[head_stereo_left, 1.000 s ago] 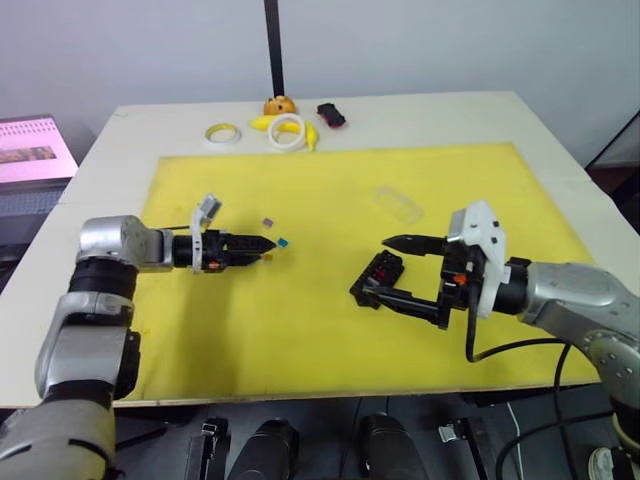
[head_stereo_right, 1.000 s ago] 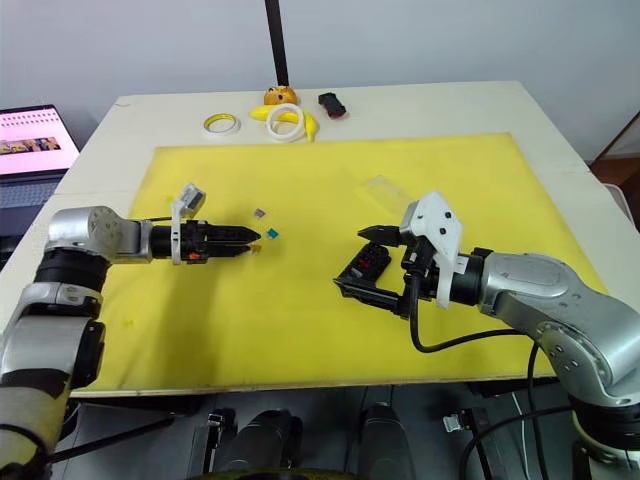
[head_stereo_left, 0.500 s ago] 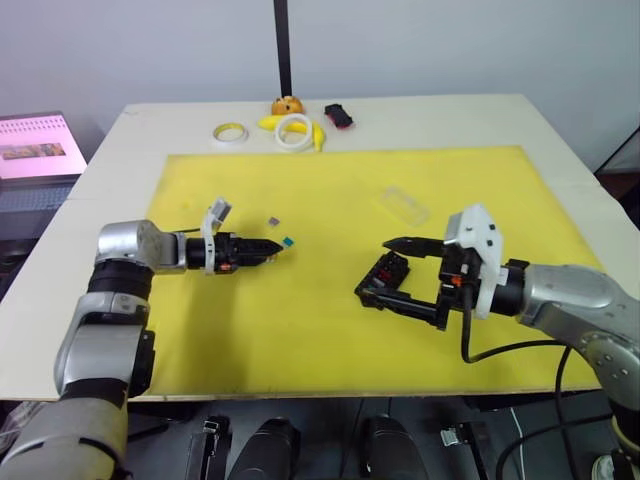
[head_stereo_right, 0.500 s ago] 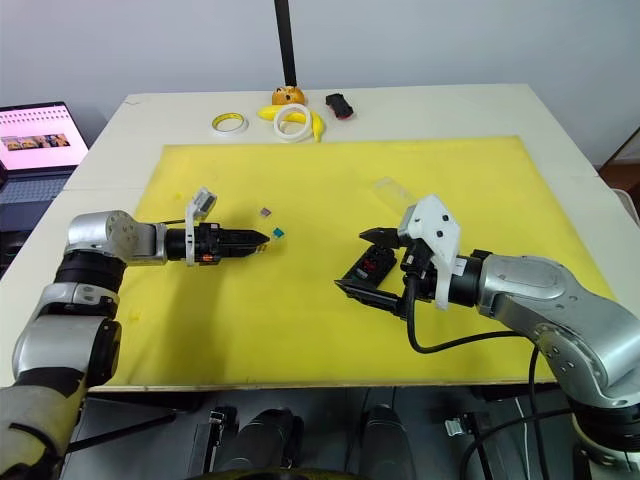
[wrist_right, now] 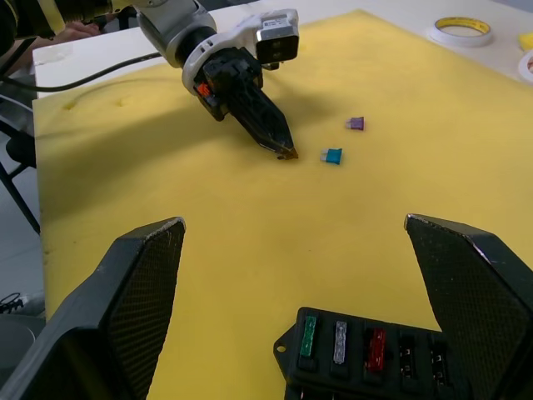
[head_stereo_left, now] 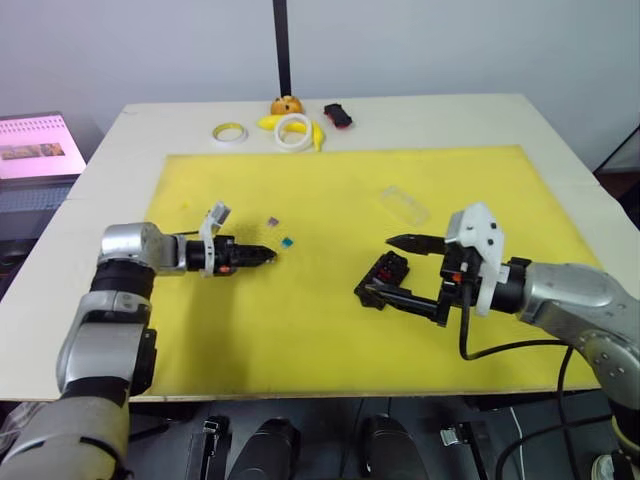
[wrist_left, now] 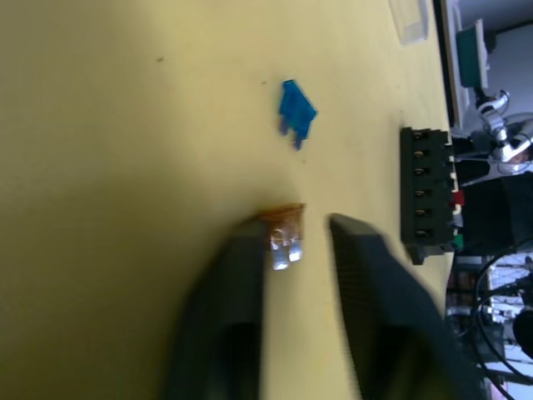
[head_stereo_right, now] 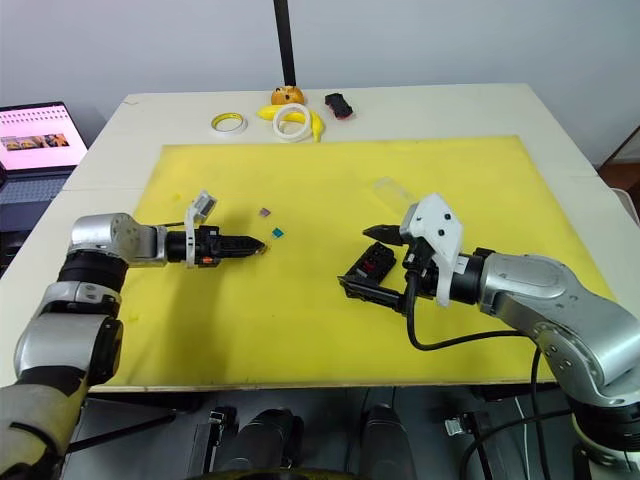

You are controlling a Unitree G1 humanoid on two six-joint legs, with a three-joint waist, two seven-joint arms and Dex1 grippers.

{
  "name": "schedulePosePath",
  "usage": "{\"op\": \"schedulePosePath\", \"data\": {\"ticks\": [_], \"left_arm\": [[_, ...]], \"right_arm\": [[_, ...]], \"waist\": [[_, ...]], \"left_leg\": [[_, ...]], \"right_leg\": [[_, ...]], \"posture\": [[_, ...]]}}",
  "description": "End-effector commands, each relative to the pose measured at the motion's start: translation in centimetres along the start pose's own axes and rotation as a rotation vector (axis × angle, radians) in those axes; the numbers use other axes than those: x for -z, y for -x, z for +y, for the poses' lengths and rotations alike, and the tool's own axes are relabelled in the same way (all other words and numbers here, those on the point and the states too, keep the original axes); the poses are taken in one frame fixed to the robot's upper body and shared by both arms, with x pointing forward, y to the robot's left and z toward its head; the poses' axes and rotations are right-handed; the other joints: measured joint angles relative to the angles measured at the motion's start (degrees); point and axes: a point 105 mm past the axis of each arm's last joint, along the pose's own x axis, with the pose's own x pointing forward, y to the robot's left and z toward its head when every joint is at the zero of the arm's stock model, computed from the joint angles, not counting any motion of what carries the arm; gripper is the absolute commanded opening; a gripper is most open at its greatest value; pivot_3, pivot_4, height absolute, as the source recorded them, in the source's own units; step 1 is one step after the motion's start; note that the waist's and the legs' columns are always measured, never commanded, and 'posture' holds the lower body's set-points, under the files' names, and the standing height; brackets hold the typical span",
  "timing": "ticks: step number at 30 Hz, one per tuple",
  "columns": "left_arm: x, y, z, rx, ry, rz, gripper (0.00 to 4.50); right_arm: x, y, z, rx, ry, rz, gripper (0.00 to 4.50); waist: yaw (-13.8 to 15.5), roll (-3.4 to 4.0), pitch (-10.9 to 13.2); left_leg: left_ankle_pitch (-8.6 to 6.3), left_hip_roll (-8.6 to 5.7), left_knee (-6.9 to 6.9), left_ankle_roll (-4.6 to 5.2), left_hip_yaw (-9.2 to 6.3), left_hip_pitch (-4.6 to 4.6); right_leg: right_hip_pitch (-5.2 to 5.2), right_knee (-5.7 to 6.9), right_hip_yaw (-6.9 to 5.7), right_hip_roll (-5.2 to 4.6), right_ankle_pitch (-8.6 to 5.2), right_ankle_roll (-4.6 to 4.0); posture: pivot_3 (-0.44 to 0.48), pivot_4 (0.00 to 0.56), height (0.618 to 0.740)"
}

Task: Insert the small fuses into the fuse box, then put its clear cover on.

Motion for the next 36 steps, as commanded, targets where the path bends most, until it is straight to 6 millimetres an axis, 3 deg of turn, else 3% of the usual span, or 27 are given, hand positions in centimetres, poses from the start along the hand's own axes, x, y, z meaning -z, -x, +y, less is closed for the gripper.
{"op": "schedulePosePath", "data": {"ticks": [1, 5, 9, 14, 16, 20, 25, 28, 32, 36], "left_arm": [[-0.3, 0.0, 0.0, -0.003, -0.018, -0.005, 0.07], [-1.1, 1.0, -0.2, -0.007, -0.031, -0.035, 0.07], [-2.1, 2.3, -1.8, 0.049, -0.065, -0.06, 0.07], [-3.1, 3.9, -7.6, 0.273, -0.197, -0.072, 0.07], [-2.4, 4.0, -10.4, 0.377, -0.293, -0.042, 0.07], [-0.3, 2.9, -13.2, 0.478, -0.438, 0.037, 0.07], [2.1, 1.2, -15.3, 0.578, -0.574, 0.112, 0.07], [2.5, 0.3, -15.9, 0.607, -0.595, 0.122, 0.07], [2.4, -0.1, -16.4, 0.633, -0.6, 0.118, 0.0], [2.3, -0.3, -16.7, 0.645, -0.599, 0.113, 0.0]], "right_arm": [[-0.6, 0.2, 0.1, 0.0, 0.031, -0.02, 4.5], [-0.6, 0.3, 0.1, -0.001, 0.035, -0.018, 4.5], [-0.7, 0.4, 0.2, 0.001, 0.024, -0.025, 4.5], [-1.3, 0.5, -0.1, 0.022, -0.164, -0.142, 4.5], [-1.9, 0.5, -0.5, 0.029, -0.287, -0.211, 4.5], [-3.2, 0.2, -0.5, -0.03, -0.433, -0.285, 4.5], [-4.5, -0.1, 0.7, -0.153, -0.534, -0.288, 4.5], [-4.6, -0.4, 1.3, -0.191, -0.534, -0.251, 4.5], [-4.5, -1.1, 1.5, -0.195, -0.525, -0.22, 3.2], [-4.5, -1.4, 1.6, -0.2, -0.526, -0.216, 3.2]], "waist": [[-0.1, 0.0, 0.0], [-0.2, 0.0, 0.0], [-0.5, -0.01, 0.0], [-1.2, -0.01, 0.0], [-1.3, -0.01, 0.0], [-1.3, 0.0, 0.0], [-1.3, 0.0, 0.0], [-1.2, 0.0, 0.0], [-1.3, 0.0, 0.0], [-1.3, 0.0, 0.0]], "left_leg": [[0.0, 0.0, 0.0, 0.0, 0.0, 0.0], [0.0, 0.01, 0.0, 0.0, 0.01, 0.01], [0.0, 0.02, -0.01, 0.0, 0.01, 0.0], [0.0, 0.07, -0.04, -0.01, -0.04, -0.04], [0.0, 0.1, -0.05, -0.01, -0.06, -0.04], [0.01, 0.1, -0.07, -0.02, -0.04, -0.02], [0.01, 0.11, -0.08, -0.02, -0.02, -0.02], [0.01, 0.1, -0.07, -0.02, -0.02, -0.02], [0.01, 0.11, -0.08, -0.01, 0.01, -0.02], [0.01, 0.11, -0.08, -0.01, 0.01, -0.02]], "right_leg": [[0.0, 0.0, 0.0, 0.0, 0.0, 0.0], [-0.01, 0.02, 0.0, 0.02, 0.0, 0.0], [-0.04, 0.02, 0.0, 0.03, 0.0, 0.0], [-0.08, 0.03, -0.01, 0.02, 0.0, 0.0], [-0.08, 0.02, 0.01, 0.01, 0.0, 0.0], [-0.08, 0.01, 0.03, -0.02, 0.0, -0.01], [-0.08, -0.02, 0.03, -0.01, 0.0, -0.01], [-0.05, -0.04, 0.03, 0.0, 0.0, 0.0], [-0.06, -0.03, 0.02, 0.03, 0.0, 0.0], [-0.06, -0.03, 0.02, 0.03, 0.0, 0.0]], "posture": [[0.0, 0.15, 0.74], [0.0, 0.15, 0.74], [0.0, 0.15, 0.74], [0.0, 0.15, 0.74], [0.0, 0.15, 0.74], [0.0, 0.15, 0.74], [0.0, 0.15, 0.74], [0.0, 0.15, 0.74], [0.0, 0.15, 0.74], [0.0, 0.15, 0.74]]}}
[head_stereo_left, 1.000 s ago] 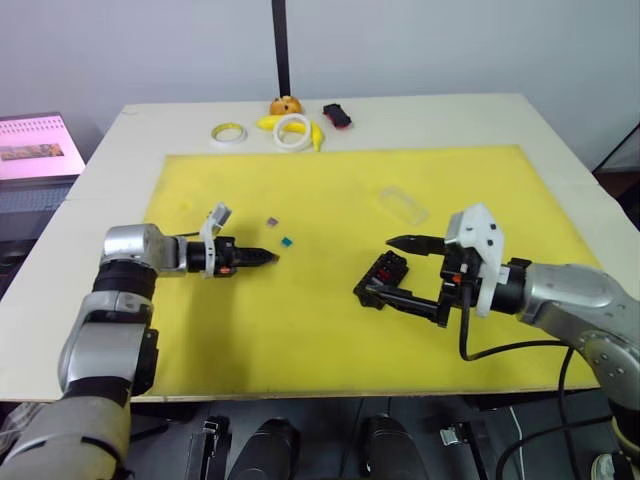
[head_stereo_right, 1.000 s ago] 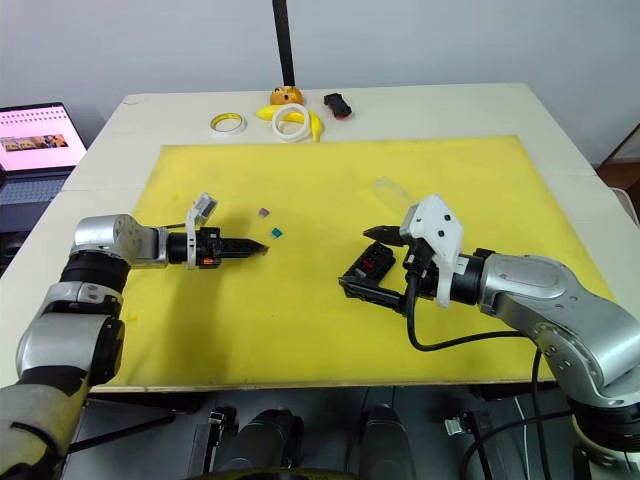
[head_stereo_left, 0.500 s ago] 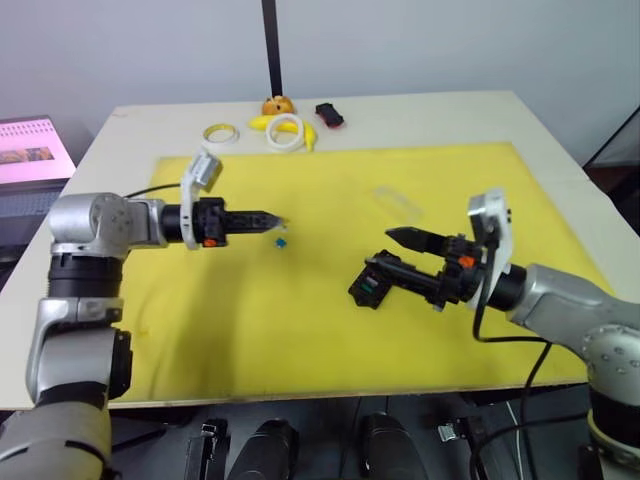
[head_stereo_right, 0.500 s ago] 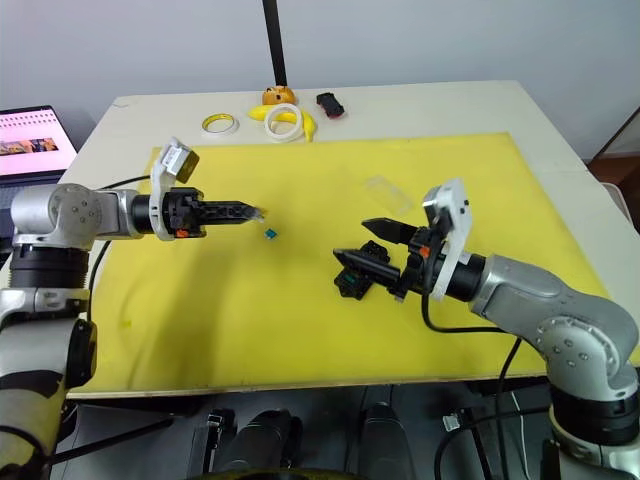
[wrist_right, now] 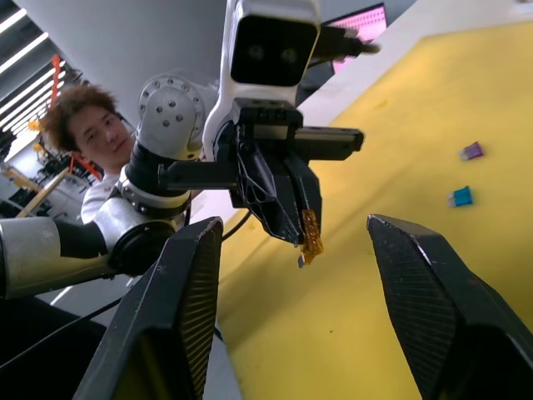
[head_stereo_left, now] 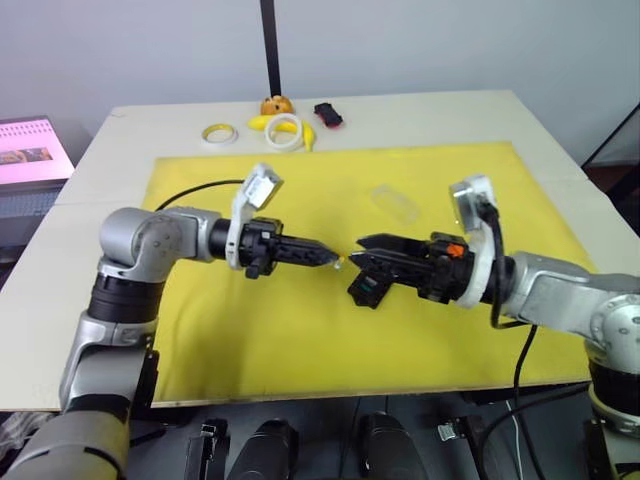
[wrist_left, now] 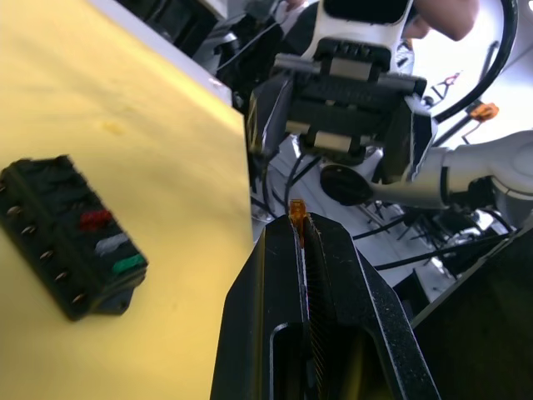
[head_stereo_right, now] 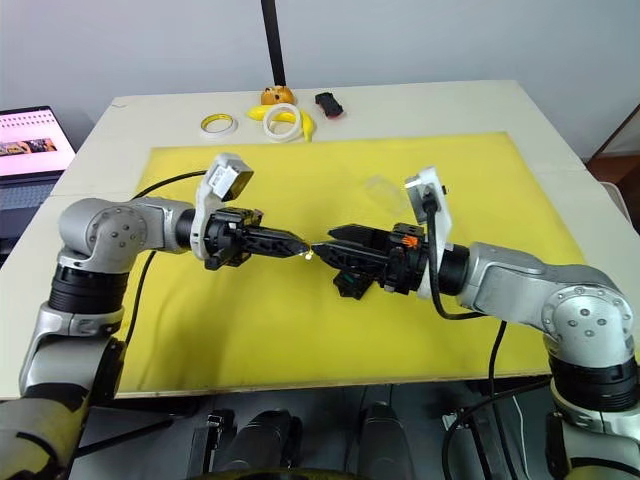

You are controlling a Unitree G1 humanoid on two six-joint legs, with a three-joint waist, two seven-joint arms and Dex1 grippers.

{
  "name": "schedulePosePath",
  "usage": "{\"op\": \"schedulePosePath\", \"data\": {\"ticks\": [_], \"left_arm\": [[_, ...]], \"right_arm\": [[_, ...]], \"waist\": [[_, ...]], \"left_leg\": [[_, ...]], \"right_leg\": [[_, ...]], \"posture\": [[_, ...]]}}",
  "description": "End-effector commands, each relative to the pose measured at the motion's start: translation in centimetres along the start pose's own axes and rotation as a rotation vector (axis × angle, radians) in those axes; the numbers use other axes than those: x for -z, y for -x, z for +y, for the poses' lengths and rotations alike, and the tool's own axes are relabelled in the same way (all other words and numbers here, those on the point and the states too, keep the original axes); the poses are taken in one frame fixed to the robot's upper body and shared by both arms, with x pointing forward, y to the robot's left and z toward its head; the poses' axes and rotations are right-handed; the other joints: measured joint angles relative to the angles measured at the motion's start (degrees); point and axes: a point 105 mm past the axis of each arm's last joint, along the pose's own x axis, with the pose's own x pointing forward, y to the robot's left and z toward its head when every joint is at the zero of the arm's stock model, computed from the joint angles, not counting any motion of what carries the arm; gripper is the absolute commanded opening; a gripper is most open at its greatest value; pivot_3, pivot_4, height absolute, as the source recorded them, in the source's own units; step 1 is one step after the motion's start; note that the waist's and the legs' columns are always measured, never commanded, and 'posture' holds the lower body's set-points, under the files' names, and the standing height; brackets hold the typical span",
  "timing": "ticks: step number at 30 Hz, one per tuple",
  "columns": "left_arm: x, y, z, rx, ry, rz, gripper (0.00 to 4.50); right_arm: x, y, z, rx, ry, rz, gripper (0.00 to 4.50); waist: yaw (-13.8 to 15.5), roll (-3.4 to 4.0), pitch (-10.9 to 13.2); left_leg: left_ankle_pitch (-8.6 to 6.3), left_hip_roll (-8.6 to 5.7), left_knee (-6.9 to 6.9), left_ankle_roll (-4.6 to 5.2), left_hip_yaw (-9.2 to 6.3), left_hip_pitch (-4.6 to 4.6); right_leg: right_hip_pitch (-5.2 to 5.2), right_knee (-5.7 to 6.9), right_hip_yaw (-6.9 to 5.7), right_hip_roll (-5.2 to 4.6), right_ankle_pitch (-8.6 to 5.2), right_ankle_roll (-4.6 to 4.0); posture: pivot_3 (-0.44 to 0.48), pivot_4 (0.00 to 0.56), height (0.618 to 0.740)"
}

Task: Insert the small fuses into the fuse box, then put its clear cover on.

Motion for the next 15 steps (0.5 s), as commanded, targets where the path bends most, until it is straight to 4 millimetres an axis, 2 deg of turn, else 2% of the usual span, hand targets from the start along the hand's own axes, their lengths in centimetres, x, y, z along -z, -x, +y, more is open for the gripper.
{"op": "schedulePosePath", "data": {"ticks": [1, 9, 12, 13, 15], "left_arm": [[-0.82, -0.07, -0.68, 0.017, -0.045, -0.011, 0.0], [-1.2, -0.13, -0.92, 0.026, -0.052, -0.01, 0.0], [-1.31, -0.09, -0.94, 0.025, -0.053, -0.009, 0.0], [-1.32, -0.09, -0.94, 0.025, -0.052, -0.009, 0.0], [-1.33, -0.11, -0.93, 0.024, -0.053, -0.008, 0.0]], "right_arm": [[-0.59, -0.11, 0.48, -0.017, 0.021, -0.019, 3.2], [0.08, -0.26, 0.11, -0.004, 0.019, 0.003, 3.2], [0.15, -0.24, 0.02, 0.001, 0.019, 0.004, 2.44], [0.18, -0.24, 0.01, 0.002, 0.019, 0.005, 1.96], [0.22, -0.24, 0.0, 0.001, 0.02, 0.008, 1.96]], "waist": [[0.1, 0.0, 0.0], [0.0, 0.0, 0.0], [0.0, 0.0, 0.0], [0.0, 0.0, 0.0], [0.0, 0.0, 0.0]], "left_leg": [[0.0, 0.0, 0.0, 0.0, 0.0, 0.0], [0.0, -0.01, 0.0, 0.0, 0.0, 0.0], [0.0, -0.01, 0.0, 0.0, 0.0, 0.0], [0.0, -0.01, 0.0, 0.0, 0.0, 0.0], [0.0, -0.01, 0.0, 0.0, 0.0, 0.0]], "right_leg": [[0.0, 0.0, 0.0, 0.0, 0.0, 0.0], [0.0, 0.0, 0.0, 0.0, 0.0, 0.0], [0.0, 0.0, 0.0, 0.0, 0.0, 0.0], [0.0, 0.0, 0.0, 0.0, 0.0, 0.0], [0.0, 0.0, 0.0, 0.0, 0.0, 0.0]], "posture": [[0.0, 0.15, 0.74], [0.0, 0.15, 0.74], [0.0, 0.15, 0.74], [0.0, 0.15, 0.74], [0.0, 0.15, 0.74]]}}
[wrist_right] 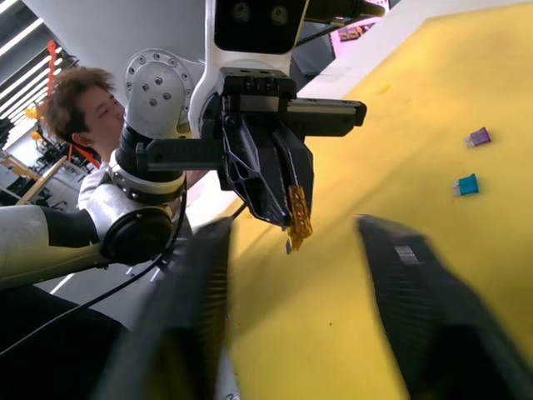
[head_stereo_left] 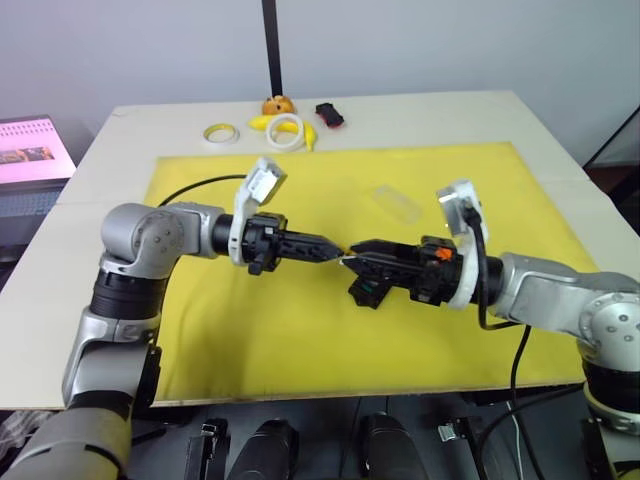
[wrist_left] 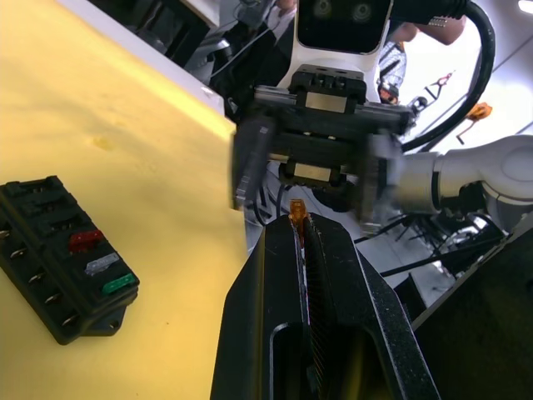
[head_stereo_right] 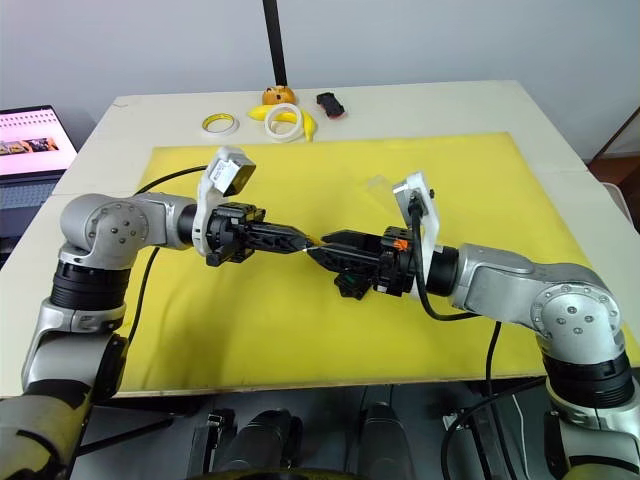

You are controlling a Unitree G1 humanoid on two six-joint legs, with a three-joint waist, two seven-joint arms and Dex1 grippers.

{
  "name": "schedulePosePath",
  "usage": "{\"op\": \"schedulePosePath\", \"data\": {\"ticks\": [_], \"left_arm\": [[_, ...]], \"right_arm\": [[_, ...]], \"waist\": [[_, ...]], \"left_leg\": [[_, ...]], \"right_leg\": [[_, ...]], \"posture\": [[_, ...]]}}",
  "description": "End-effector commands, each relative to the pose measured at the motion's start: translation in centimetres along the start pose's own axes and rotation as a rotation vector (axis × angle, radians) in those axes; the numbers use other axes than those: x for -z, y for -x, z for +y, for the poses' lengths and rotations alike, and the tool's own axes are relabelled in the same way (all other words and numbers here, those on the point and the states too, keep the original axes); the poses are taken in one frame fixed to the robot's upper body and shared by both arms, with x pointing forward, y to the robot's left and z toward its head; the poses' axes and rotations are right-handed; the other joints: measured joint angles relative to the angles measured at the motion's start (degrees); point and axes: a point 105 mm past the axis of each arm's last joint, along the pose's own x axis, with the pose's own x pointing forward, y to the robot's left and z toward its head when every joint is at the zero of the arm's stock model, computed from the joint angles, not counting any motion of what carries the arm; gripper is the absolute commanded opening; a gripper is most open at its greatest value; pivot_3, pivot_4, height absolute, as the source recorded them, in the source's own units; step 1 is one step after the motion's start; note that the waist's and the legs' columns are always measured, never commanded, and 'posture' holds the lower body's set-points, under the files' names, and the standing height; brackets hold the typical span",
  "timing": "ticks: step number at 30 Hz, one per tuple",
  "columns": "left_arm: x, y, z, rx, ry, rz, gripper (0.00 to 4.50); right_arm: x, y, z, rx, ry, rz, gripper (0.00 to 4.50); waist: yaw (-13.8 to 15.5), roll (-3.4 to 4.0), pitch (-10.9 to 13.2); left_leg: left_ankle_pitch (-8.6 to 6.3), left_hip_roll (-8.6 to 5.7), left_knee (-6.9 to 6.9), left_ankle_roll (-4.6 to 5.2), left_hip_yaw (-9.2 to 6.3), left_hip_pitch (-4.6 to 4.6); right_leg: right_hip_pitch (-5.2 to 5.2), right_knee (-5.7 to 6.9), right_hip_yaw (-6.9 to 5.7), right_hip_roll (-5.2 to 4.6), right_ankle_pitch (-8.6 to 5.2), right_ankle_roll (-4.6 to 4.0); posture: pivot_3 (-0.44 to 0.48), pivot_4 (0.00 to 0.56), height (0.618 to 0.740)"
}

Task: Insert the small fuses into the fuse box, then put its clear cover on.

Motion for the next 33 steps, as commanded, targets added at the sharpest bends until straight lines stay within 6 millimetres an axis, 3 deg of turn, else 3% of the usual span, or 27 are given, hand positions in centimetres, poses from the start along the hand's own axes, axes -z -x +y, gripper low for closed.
{"op": "schedulePosePath", "data": {"ticks": [1, 9, 12, 14, 15, 24, 25, 32, 33], "left_arm": [[-1.0, 0.0, -0.7, 0.02, -0.045, -0.004, 0.0], [-1.0, 0.0, -0.7, 0.019, -0.043, -0.009, 0.0], [-1.1, 0.0, -0.7, 0.017, -0.051, -0.013, 0.0], [-1.0, -0.1, -0.7, 0.019, -0.052, -0.011, 0.0], [-0.9, -0.1, -0.7, 0.019, -0.052, -0.009, 0.0], [-0.8, -0.2, -0.3, 0.011, -0.033, -0.012, 0.0], [-0.8, -0.1, -0.2, 0.01, -0.038, -0.01, 0.67], [-0.4, 1.0, 0.6, -0.073, -0.221, 0.081, 3.77], [-0.5, 1.0, 0.9, -0.089, -0.253, 0.082, 3.77]], "right_arm": [[-0.5, 0.1, 0.5, -0.016, 0.027, -0.018, 1.96], [-0.5, 0.1, 0.4, -0.016, 0.031, -0.017, 1.96], [-0.6, 0.1, 0.3, -0.013, 0.035, -0.014, 1.13], [-0.6, 0.1, 0.3, -0.013, 0.035, -0.016, 0.18], [-0.6, 0.1, 0.3, -0.014, 0.035, -0.017, 0.03], [-0.8, 0.4, 1.0, -0.046, 0.016, -0.031, 0.03], [-0.8, 0.6, 1.1, -0.046, 0.019, -0.033, 0.0], [-0.9, 2.4, 0.7, 0.064, 0.074, -0.034, 0.0], [-0.9, 2.8, 0.6, 0.091, 0.086, -0.034, 0.0]], "waist": [[0.0, 0.0, 0.0], [0.0, 0.0, 0.0], [0.0, 0.0, 0.0], [0.0, 0.0, 0.0], [0.0, 0.0, 0.0], [0.1, 0.0, 0.0], [0.1, 0.0, 0.0], [0.2, 0.0, 0.0], [0.4, 0.0, 0.0]], "left_leg": [[0.0, 0.0, 0.0, 0.0, 0.0, 0.0], [0.0, 0.0, 0.0, 0.0, 0.0, 0.0], [0.0, 0.0, 0.0, 0.0, 0.0, 0.0], [0.0, 0.0, 0.0, 0.0, 0.0, 0.0], [0.0, 0.0, 0.0, 0.0, 0.0, 0.0], [0.0, 0.0, 0.0, 0.0, 0.0, 0.0], [0.0, 0.0, 0.0, 0.0, 0.0, 0.0], [0.0, 0.0, -0.01, 0.0, 0.0, 0.0], [0.0, 0.0, -0.01, 0.0, -0.01, -0.01]], "right_leg": [[0.0, 0.0, 0.0, 0.0, 0.0, 0.0], [0.0, 0.0, 0.0, 0.0, 0.0, 0.0], [0.0, 0.0, 0.0, 0.0, 0.0, 0.0], [0.0, 0.0, 0.0, 0.0, 0.0, 0.0], [0.0, 0.0, 0.0, 0.0, 0.0, 0.0], [0.0, 0.0, 0.0, 0.0, 0.0, 0.0], [0.0, -0.01, 0.0, 0.0, 0.0, 0.0], [0.0, -0.02, 0.0, 0.0, 0.0, 0.0], [0.0, -0.02, 0.0, 0.0, 0.0, 0.0]], "posture": [[0.0, 0.15, 0.74], [0.0, 0.15, 0.74], [0.0, 0.15, 0.74], [0.0, 0.15, 0.74], [0.0, 0.15, 0.74], [0.0, 0.15, 0.74], [0.0, 0.15, 0.74], [0.0, 0.15, 0.74], [0.0, 0.15, 0.74]]}}
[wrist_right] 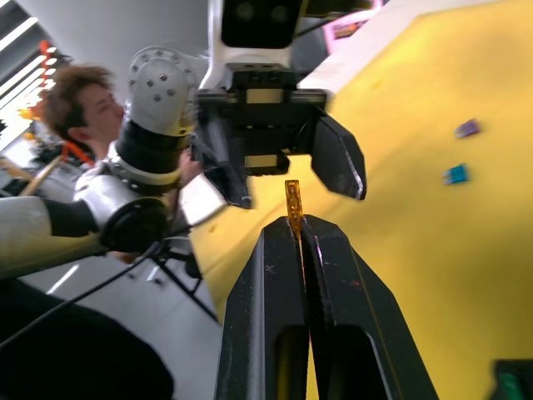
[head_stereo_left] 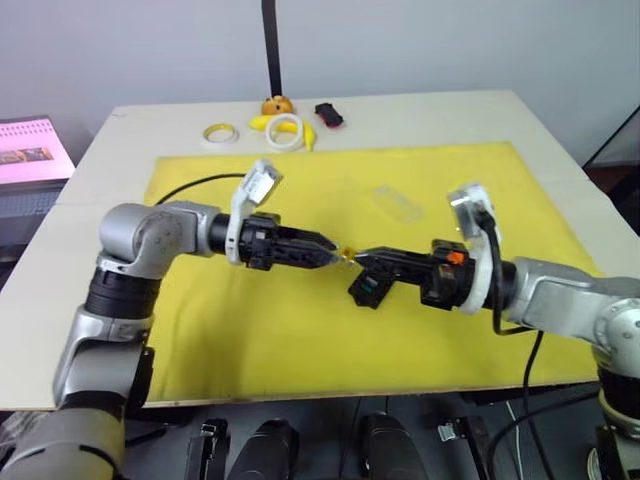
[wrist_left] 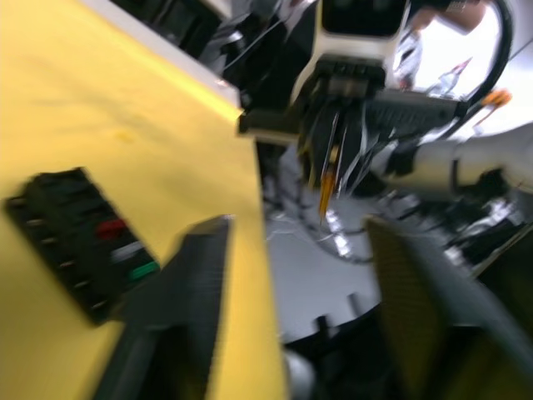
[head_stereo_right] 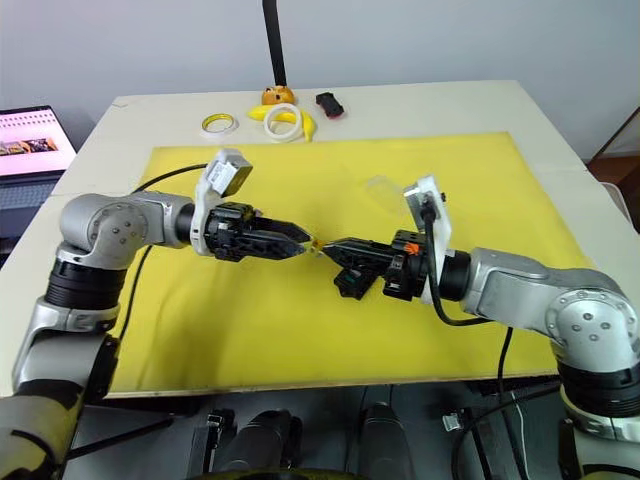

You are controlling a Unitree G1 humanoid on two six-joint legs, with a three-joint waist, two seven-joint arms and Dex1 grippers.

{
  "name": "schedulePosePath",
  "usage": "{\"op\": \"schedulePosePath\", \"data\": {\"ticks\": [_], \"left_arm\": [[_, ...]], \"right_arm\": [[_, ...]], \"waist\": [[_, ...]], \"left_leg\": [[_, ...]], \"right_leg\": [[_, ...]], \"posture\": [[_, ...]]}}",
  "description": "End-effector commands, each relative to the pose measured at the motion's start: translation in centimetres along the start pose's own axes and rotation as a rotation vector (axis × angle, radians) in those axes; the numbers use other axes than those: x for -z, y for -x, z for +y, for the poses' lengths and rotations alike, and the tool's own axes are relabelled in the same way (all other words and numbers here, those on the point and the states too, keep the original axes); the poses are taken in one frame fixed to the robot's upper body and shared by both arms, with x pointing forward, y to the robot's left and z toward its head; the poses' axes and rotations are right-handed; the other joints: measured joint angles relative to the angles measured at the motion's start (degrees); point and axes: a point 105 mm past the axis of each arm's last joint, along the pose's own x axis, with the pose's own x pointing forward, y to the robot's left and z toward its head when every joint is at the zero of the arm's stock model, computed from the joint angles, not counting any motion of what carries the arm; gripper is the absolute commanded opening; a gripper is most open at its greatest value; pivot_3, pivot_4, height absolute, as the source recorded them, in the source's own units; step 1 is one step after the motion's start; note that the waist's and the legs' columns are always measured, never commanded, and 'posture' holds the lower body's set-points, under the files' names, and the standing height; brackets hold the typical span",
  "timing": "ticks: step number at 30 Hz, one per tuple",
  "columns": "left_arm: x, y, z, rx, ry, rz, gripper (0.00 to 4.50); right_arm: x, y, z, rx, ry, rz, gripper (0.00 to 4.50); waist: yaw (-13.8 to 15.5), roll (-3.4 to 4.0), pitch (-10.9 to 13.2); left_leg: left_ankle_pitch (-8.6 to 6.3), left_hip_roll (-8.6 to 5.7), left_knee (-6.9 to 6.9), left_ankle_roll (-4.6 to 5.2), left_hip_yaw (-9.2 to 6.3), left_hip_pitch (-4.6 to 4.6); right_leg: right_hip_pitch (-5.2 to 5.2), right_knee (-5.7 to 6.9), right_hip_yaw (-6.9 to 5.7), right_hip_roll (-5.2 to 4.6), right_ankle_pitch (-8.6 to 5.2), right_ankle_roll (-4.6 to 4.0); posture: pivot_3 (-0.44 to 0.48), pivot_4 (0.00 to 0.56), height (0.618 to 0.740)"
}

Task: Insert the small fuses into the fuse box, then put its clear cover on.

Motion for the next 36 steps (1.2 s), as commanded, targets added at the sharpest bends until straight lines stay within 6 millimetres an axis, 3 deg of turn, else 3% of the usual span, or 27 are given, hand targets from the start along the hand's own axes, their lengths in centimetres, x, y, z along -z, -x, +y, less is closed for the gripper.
{"op": "schedulePosePath", "data": {"ticks": [1, 4, 7, 13, 21, 36], "left_arm": [[-0.7, 0.0, 0.3, -0.05, -0.169, 0.015, 3.77], [-0.1, -0.9, 1.0, -0.093, -0.298, 0.03, 3.77], [1.0, -1.8, 1.6, -0.098, -0.409, 0.077, 4.46], [2.5, -3.1, 3.3, -0.078, -0.526, 0.167, 4.46], [2.9, -4.5, 6.0, -0.047, -0.617, 0.221, 4.46], [2.8, -5.1, 7.1, -0.041, -0.654, 0.233, 4.46]], "right_arm": [[-0.9, 1.4, 0.2, 0.069, 0.086, -0.03, 0.0], [-0.3, 2.7, -1.4, 0.208, 0.185, 0.022, 0.0], [0.7, 3.2, -3.2, 0.307, 0.304, 0.1, 0.0], [2.0, 2.5, -5.1, 0.344, 0.454, 0.175, 0.0], [2.6, 1.6, -6.8, 0.37, 0.542, 0.204, 0.0], [3.5, 1.3, -8.3, 0.391, 0.596, 0.242, 0.0]], "waist": [[0.3, -0.02, 0.0], [0.7, -0.01, 0.0], [0.8, -0.02, 0.0], [0.9, -0.02, 0.0], [1.1, -0.04, 0.0], [0.8, -0.05, 0.0]], "left_leg": [[0.0, -0.01, 0.01, 0.0, 0.0, -0.01], [0.0, -0.02, 0.01, 0.01, 0.03, 0.01], [0.0, 0.0, 0.01, 0.01, 0.09, 0.01], [0.0, -0.02, 0.02, 0.01, 0.16, 0.01], [-0.01, -0.03, 0.04, 0.02, 0.15, -0.01], [-0.01, -0.03, 0.04, 0.02, 0.12, 0.0]], "right_leg": [[0.02, -0.03, -0.01, -0.01, 0.0, 0.0], [0.06, -0.07, 0.0, -0.02, 0.0, 0.0], [0.05, -0.07, 0.0, 0.0, 0.0, 0.0], [0.03, -0.06, 0.01, 0.01, 0.0, 0.0], [0.04, -0.08, 0.0, 0.0, 0.0, 0.01], [0.03, -0.04, -0.02, 0.01, 0.0, 0.01]], "posture": [[0.0, 0.15, 0.74], [0.0, 0.15, 0.74], [0.0, 0.15, 0.74], [0.0, 0.15, 0.74], [0.0, 0.15, 0.74], [0.0, 0.15, 0.74]]}}
